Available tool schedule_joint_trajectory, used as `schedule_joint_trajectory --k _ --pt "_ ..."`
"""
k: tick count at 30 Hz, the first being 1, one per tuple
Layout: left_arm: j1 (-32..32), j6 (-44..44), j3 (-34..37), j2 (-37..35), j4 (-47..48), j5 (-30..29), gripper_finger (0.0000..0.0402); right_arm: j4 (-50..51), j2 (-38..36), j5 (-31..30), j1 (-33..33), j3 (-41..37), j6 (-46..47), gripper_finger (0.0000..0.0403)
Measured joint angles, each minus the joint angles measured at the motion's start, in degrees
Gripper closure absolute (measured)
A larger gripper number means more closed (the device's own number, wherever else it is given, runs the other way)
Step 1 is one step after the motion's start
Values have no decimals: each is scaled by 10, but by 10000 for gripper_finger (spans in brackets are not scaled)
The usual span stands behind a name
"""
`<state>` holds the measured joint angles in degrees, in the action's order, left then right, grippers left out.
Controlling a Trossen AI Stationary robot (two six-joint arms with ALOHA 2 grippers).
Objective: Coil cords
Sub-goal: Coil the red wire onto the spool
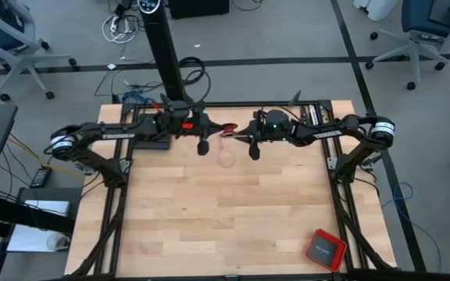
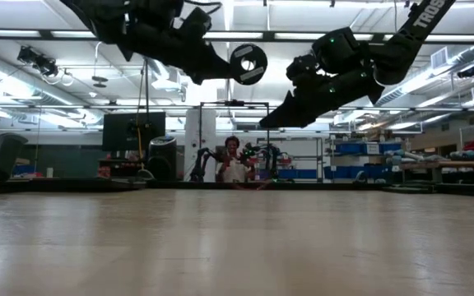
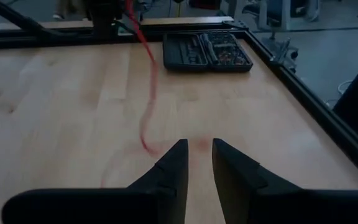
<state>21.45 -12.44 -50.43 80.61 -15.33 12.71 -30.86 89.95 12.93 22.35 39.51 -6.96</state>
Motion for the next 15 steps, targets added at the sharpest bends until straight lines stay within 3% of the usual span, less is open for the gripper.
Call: schedule_joint_trajectory --k 10,12,15 --pt "12 5 0 64 -39 52 400 1 0 51 1 -14 3 338" --pt "11 5 0 78 -59 79 400 1 0 92 8 -14 4 342" --pt "11 7 0 92 -83 137 400 14 0 222 22 -14 5 347"
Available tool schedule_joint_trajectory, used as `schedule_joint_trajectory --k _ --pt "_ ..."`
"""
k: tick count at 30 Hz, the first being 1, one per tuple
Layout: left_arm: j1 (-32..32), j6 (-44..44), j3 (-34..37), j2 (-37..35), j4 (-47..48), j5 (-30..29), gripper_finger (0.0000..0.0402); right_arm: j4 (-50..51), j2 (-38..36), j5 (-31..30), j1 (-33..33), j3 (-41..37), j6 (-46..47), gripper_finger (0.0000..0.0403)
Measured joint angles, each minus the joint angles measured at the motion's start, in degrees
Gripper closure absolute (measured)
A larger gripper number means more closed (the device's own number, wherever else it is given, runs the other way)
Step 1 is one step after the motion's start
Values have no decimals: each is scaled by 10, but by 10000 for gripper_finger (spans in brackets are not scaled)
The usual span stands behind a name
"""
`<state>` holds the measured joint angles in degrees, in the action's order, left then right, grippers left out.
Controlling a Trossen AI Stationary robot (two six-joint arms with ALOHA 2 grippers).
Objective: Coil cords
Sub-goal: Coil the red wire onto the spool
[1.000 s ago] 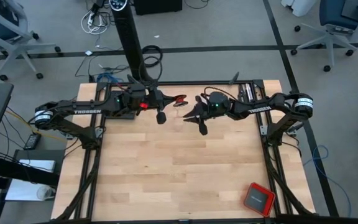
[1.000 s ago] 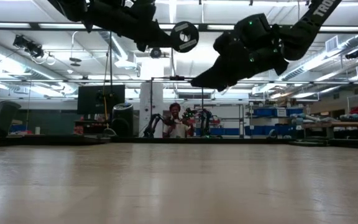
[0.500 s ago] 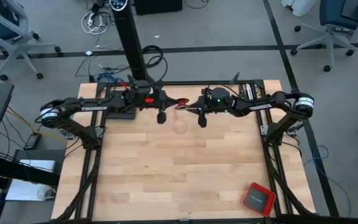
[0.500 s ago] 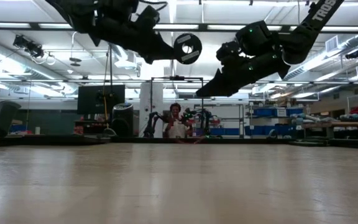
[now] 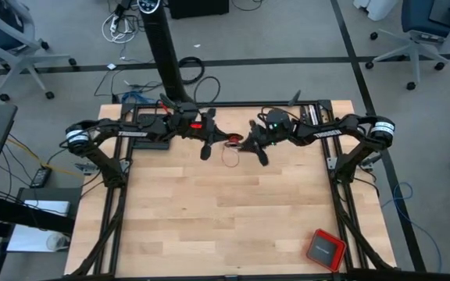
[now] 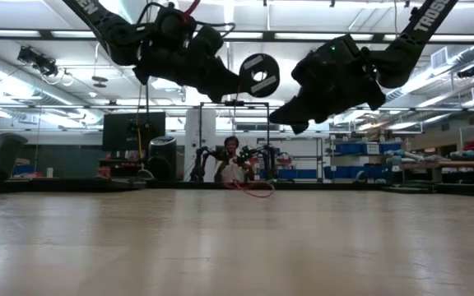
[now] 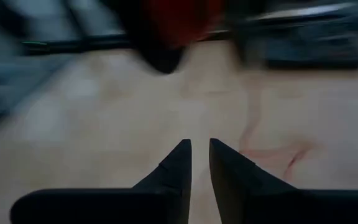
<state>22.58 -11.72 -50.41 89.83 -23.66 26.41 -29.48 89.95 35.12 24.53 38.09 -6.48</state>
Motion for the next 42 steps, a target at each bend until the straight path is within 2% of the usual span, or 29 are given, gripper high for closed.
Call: schedule_joint_trajectory --k 2,4,6,10,12,15,18,25,28,32,35,37,42 --pt "-1 7 0 5 -21 16 400 6 0 80 11 0 23 350" --pt "-2 25 0 6 -49 17 400 3 0 109 20 0 36 353" --pt "-2 43 0 5 -67 11 400 4 0 88 25 0 35 354" --pt "-2 74 0 5 -91 -11 400 11 1 -77 21 0 58 354" --pt "-2 74 0 5 -91 -32 400 7 7 -108 15 0 53 350" --pt "-2 80 5 5 -101 -42 400 -16 24 -83 11 1 63 339" --pt "-5 115 27 5 -177 -26 400 -32 45 -41 13 1 82 326" --pt "-8 171 77 2 -329 -52 401 -25 46 -27 24 1 97 296" --pt "-2 181 77 2 -340 -81 401 -26 43 -80 26 12 128 293" --pt "3 233 77 2 -340 -109 401 -27 46 -214 28 29 134 296" --pt "7 275 77 2 -310 -124 401 -51 46 -243 31 36 168 300" --pt "11 286 77 2 -295 -127 401 -66 45 -216 32 37 185 302" --pt "21 266 77 2 -283 -114 401 -52 45 -6 29 37 120 304"
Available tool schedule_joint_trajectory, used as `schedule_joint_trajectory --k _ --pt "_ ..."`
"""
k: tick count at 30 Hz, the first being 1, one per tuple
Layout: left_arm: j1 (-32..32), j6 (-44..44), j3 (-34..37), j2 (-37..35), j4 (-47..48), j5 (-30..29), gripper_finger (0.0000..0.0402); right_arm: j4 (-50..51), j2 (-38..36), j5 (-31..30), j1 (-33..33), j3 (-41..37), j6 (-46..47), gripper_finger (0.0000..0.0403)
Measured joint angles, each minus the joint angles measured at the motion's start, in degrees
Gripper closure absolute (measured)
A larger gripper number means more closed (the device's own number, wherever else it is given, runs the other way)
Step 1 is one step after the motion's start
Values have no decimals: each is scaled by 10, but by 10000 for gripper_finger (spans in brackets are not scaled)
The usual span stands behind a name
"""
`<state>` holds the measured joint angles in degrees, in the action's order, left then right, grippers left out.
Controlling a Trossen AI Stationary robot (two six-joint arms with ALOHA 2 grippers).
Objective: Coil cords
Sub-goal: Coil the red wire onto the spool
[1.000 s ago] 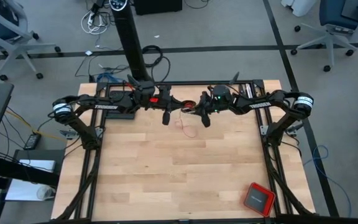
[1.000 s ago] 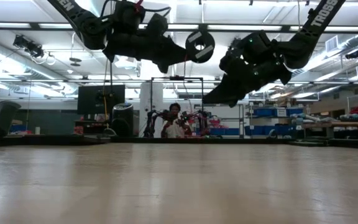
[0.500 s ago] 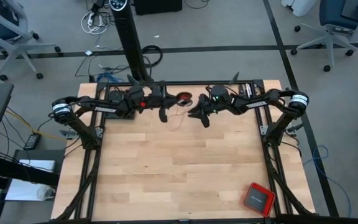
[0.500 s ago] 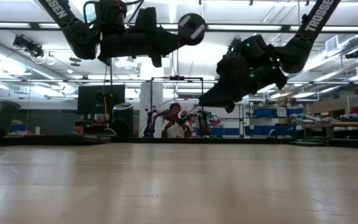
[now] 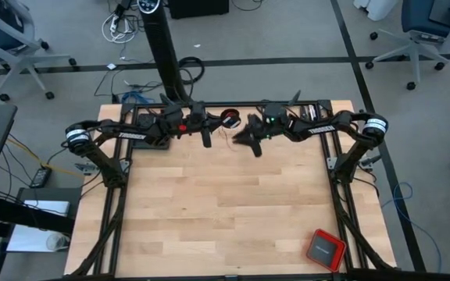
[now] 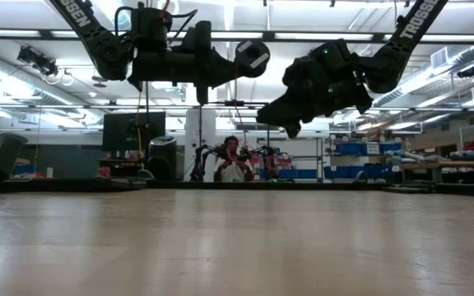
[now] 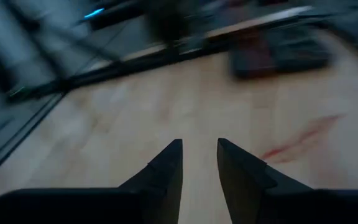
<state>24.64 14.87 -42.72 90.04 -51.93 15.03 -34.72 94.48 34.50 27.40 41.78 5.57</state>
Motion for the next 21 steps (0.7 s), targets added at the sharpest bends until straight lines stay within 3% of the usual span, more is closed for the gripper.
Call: schedule_joint_trajectory --k 3,8,10,13,17,21 --pt "2 -29 0 0 2 39 401 20 1 32 -7 0 -58 305" --pt "1 -41 0 0 5 39 401 24 1 -107 -13 0 -72 308" --pt "3 -41 0 0 10 37 401 23 1 -114 -14 0 -71 309" --pt "9 -41 0 0 12 55 401 27 1 -54 -14 0 -77 309" --pt "21 -22 0 0 6 119 401 30 1 74 3 0 -91 311" --pt "37 -4 0 -5 0 181 401 1 1 191 21 0 -29 318"
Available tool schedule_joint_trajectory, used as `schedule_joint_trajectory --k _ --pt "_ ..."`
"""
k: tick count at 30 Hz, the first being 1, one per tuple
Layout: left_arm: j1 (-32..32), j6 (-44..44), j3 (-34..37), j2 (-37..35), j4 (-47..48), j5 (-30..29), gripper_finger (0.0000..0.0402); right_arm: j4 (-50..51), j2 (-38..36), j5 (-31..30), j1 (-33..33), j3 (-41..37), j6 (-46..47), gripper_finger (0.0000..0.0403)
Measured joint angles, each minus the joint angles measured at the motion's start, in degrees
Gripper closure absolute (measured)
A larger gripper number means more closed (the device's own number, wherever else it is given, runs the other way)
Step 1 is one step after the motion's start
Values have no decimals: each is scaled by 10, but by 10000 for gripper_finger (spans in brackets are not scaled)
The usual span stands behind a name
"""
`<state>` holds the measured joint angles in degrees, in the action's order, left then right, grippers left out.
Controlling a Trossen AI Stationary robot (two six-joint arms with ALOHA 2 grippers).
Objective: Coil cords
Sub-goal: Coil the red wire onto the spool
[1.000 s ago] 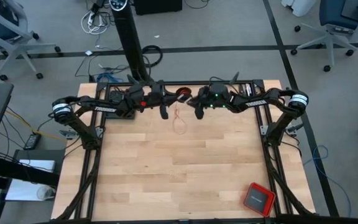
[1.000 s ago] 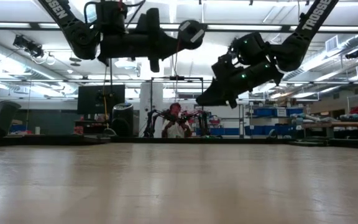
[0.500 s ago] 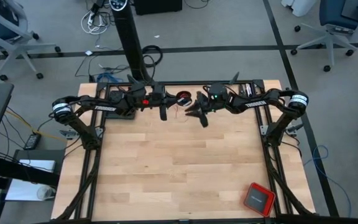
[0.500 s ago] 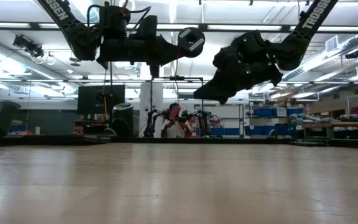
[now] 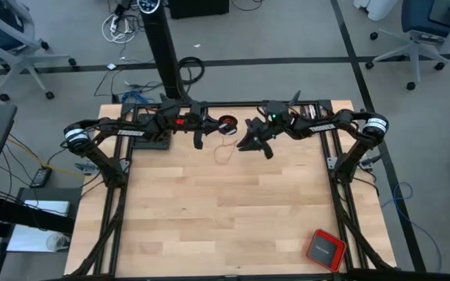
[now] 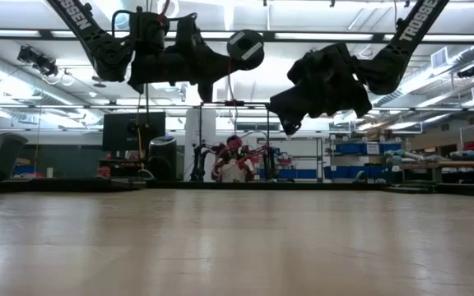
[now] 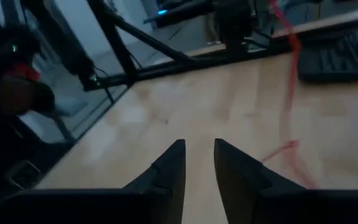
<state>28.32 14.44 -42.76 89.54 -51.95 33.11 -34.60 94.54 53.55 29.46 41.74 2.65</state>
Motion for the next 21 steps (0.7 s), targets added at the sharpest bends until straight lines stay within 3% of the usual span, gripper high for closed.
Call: schedule_joint_trajectory --k 2,7,9,16,21 --pt "0 9 0 0 4 -1 401 0 0 -27 0 0 28 321" --pt "-1 -5 0 0 14 -35 401 1 0 -213 -13 0 22 320" --pt "-1 -6 0 0 15 -41 401 2 0 -239 -20 0 5 320" --pt "-1 -5 0 0 27 -49 401 7 0 -227 -42 0 -18 325" --pt "1 6 0 0 21 -32 401 23 0 -80 -31 0 -13 328"
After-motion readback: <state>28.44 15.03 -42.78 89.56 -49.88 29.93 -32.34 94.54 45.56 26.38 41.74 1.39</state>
